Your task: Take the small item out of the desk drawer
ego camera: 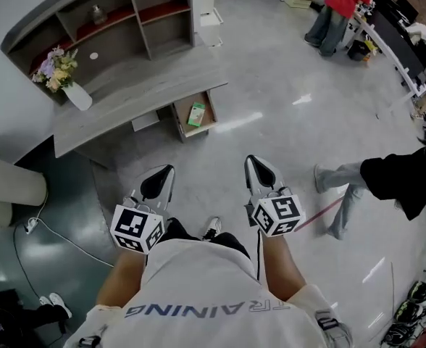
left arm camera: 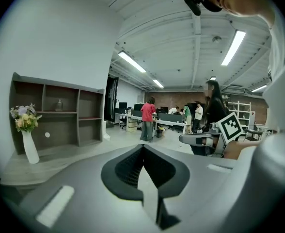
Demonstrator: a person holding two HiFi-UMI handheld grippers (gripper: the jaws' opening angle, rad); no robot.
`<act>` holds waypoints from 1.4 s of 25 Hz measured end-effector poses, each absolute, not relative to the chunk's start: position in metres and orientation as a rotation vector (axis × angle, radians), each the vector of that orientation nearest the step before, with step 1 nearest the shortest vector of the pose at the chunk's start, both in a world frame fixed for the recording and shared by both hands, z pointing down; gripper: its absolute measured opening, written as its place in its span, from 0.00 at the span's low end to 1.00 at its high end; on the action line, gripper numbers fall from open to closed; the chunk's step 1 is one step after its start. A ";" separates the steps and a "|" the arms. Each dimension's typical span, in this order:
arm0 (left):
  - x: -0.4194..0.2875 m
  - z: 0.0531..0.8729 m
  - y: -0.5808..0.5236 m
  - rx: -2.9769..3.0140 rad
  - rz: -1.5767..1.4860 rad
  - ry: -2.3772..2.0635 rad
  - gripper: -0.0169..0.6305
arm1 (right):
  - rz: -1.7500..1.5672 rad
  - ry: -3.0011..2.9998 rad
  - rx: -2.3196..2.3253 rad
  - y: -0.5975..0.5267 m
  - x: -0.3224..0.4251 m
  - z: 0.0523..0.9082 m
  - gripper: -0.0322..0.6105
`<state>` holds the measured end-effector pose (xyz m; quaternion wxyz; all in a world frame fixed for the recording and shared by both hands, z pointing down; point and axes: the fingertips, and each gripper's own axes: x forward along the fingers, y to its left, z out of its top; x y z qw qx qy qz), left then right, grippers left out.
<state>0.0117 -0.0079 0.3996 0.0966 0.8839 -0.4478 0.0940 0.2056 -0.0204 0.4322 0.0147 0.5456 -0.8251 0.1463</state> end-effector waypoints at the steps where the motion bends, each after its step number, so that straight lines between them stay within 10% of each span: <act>1: 0.012 0.400 -0.012 2.613 0.285 -1.334 0.03 | 0.466 -2.574 1.686 -0.025 0.204 0.436 0.07; 35: -0.102 0.465 -0.283 2.593 0.350 -1.203 0.03 | 0.551 -2.416 1.718 -0.260 0.094 0.483 0.07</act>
